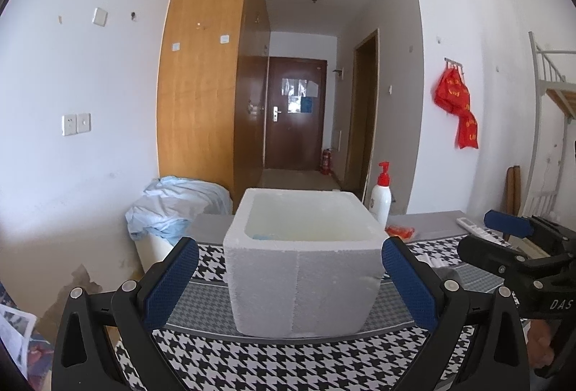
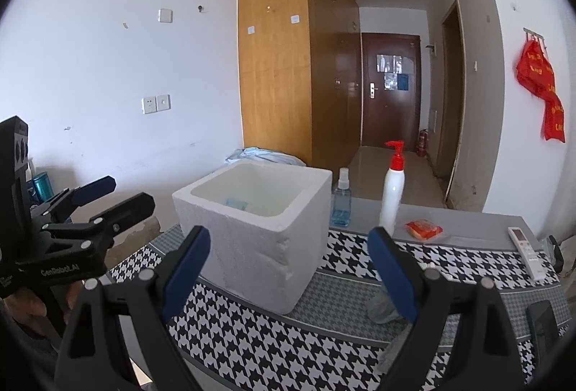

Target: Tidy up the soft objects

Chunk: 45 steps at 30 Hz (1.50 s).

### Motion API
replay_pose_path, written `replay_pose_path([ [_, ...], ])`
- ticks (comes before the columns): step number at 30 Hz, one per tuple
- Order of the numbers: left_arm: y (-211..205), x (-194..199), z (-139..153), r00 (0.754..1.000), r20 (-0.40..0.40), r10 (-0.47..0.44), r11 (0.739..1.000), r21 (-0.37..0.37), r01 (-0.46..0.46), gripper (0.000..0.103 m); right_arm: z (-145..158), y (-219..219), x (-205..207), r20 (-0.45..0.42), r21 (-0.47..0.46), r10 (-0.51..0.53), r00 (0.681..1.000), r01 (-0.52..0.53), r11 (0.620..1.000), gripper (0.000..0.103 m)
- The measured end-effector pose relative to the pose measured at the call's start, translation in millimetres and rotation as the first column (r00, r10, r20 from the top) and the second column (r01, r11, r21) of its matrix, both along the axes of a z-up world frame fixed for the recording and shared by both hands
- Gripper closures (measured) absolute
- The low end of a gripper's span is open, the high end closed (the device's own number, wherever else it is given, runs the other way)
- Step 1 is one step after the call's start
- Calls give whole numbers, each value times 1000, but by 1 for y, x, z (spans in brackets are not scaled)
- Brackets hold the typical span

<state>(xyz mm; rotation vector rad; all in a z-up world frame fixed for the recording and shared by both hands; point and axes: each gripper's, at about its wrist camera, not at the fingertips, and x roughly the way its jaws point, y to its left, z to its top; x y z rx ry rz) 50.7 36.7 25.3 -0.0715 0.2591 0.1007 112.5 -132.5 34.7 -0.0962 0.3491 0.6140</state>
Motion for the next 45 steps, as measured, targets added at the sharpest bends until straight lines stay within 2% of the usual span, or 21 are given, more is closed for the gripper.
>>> replay_pose_path([
  [10, -9, -3, -7, 1000, -2, -15, 1000, 7, 15, 1, -7, -7, -6, 10, -18, -13, 1000, 13, 1000, 11],
  [33, -26, 3, -35, 998, -40, -39, 999, -10, 39, 1, -31, -28, 0, -48, 7, -41, 998, 42, 999, 11],
  [45, -44, 16, -45, 994, -65, -88, 996, -29, 86, 1, -44, -50, 7, -81, -6, -128, 988, 128, 992, 11],
])
